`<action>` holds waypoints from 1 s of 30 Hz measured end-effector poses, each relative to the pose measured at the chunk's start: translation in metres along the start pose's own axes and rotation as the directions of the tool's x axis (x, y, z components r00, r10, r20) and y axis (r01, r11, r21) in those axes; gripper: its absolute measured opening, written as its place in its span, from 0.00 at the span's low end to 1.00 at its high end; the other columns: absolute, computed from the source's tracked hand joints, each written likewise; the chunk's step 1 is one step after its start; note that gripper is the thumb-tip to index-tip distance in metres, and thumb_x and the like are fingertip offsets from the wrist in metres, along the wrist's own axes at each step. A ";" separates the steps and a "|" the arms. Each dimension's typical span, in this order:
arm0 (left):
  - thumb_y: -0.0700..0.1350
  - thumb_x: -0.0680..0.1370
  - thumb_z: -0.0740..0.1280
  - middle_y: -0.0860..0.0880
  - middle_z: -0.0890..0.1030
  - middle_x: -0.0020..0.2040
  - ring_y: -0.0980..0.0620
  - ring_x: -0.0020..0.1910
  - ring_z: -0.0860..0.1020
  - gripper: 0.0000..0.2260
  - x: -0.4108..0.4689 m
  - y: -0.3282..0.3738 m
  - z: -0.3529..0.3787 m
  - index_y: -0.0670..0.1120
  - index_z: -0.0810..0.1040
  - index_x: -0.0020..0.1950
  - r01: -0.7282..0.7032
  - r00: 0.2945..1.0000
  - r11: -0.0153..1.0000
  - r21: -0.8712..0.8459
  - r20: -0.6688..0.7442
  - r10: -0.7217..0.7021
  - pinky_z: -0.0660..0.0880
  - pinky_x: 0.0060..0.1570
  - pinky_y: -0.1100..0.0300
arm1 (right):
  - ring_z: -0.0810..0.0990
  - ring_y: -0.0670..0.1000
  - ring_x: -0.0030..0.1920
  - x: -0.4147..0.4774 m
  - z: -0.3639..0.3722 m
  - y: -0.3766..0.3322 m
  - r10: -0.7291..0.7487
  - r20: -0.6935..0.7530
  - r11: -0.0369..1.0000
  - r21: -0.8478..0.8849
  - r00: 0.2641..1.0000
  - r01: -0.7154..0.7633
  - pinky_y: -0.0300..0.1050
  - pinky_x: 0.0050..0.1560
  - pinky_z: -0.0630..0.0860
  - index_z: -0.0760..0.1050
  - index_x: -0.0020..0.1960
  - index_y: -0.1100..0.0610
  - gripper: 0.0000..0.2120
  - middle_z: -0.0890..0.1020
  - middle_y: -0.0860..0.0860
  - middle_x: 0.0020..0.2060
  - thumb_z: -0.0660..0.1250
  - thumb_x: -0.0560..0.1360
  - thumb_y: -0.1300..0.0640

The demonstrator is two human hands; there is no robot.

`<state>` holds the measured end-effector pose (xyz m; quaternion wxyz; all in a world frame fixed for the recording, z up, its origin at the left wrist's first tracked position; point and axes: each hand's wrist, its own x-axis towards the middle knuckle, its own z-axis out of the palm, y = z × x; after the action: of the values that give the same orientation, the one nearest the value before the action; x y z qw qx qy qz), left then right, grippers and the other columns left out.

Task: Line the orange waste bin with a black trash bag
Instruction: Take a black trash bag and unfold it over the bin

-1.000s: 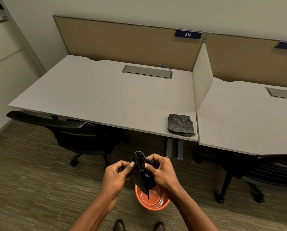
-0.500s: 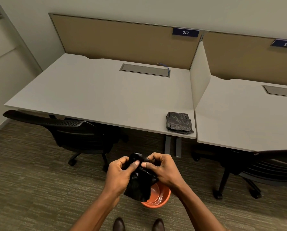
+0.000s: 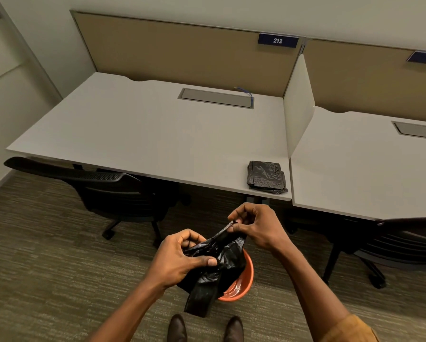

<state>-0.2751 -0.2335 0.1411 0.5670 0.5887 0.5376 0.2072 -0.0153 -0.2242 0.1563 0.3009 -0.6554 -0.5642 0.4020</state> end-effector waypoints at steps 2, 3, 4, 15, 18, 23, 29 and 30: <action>0.58 0.63 0.88 0.46 0.91 0.48 0.48 0.48 0.91 0.24 0.000 0.002 0.003 0.49 0.87 0.52 -0.013 1.000 0.999 -0.041 0.006 0.013 0.88 0.50 0.49 | 0.84 0.44 0.39 0.002 0.000 -0.002 -0.022 -0.001 1.000 0.001 1.000 0.022 0.38 0.44 0.82 0.86 0.47 0.47 0.12 0.87 0.48 0.40 0.84 0.68 0.57; 0.59 0.66 0.86 0.45 0.91 0.48 0.47 0.48 0.91 0.21 0.000 0.003 0.005 0.49 0.88 0.51 -0.018 1.000 0.997 -0.072 0.000 0.018 0.88 0.50 0.47 | 0.85 0.46 0.40 0.003 0.000 -0.003 -0.033 -0.002 0.999 0.000 0.999 0.033 0.39 0.44 0.83 0.86 0.47 0.47 0.12 0.87 0.48 0.41 0.84 0.68 0.57; 0.61 0.69 0.82 0.45 0.91 0.47 0.46 0.48 0.91 0.18 0.000 0.004 0.008 0.49 0.89 0.49 -0.022 1.000 0.995 -0.099 -0.008 0.022 0.87 0.51 0.46 | 0.85 0.47 0.41 0.004 0.001 -0.003 -0.044 -0.007 0.999 -0.005 0.999 0.044 0.39 0.45 0.83 0.86 0.47 0.46 0.12 0.87 0.47 0.41 0.84 0.68 0.56; 0.47 0.80 0.77 0.44 0.91 0.44 0.44 0.48 0.90 0.05 0.009 0.002 0.010 0.49 0.90 0.45 -0.024 0.961 0.961 -0.274 -0.271 -0.053 0.87 0.51 0.49 | 0.82 0.42 0.49 -0.010 0.040 0.002 0.106 -0.305 0.994 0.004 0.946 -0.110 0.43 0.49 0.82 0.77 0.63 0.46 0.31 0.83 0.43 0.48 0.79 0.67 0.33; 0.46 0.80 0.77 0.46 0.91 0.45 0.49 0.46 0.91 0.04 0.011 0.003 0.009 0.50 0.89 0.45 -0.041 0.941 0.939 -0.340 -0.328 -0.078 0.86 0.46 0.58 | 0.81 0.43 0.51 -0.020 0.055 0.004 0.201 -0.329 0.970 -0.066 0.923 -0.234 0.47 0.49 0.82 0.73 0.64 0.45 0.39 0.81 0.42 0.50 0.74 0.63 0.23; 0.45 0.79 0.79 0.43 0.90 0.45 0.49 0.46 0.90 0.04 0.013 0.002 0.010 0.48 0.88 0.44 -0.038 0.912 0.918 -0.395 -0.389 -0.129 0.86 0.49 0.52 | 0.86 0.49 0.50 -0.016 0.059 0.010 0.404 -0.194 0.908 -0.039 0.894 -0.418 0.52 0.53 0.84 0.83 0.47 0.46 0.07 0.87 0.46 0.44 0.79 0.71 0.51; 0.44 0.77 0.80 0.39 0.91 0.47 0.46 0.44 0.89 0.06 0.010 0.000 -0.004 0.45 0.89 0.41 0.057 0.909 0.848 -0.528 -0.323 -0.263 0.86 0.45 0.51 | 0.81 0.40 0.41 -0.002 0.036 0.023 0.302 -0.412 0.931 -0.067 0.860 -0.359 0.37 0.42 0.77 0.84 0.45 0.46 0.17 0.84 0.43 0.38 0.73 0.72 0.70; 0.45 0.77 0.80 0.40 0.91 0.46 0.47 0.42 0.90 0.06 0.009 0.000 -0.006 0.45 0.89 0.40 0.075 0.915 0.862 -0.501 -0.309 -0.259 0.85 0.42 0.54 | 0.81 0.40 0.42 0.002 0.032 0.024 0.277 -0.428 0.940 -0.067 0.860 -0.335 0.36 0.43 0.77 0.84 0.47 0.47 0.18 0.84 0.42 0.40 0.73 0.72 0.71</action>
<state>-0.2773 -0.2237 0.1391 0.6008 0.3311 0.6150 0.3888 -0.0306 -0.2290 0.1194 0.2989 -0.8259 -0.4029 0.2572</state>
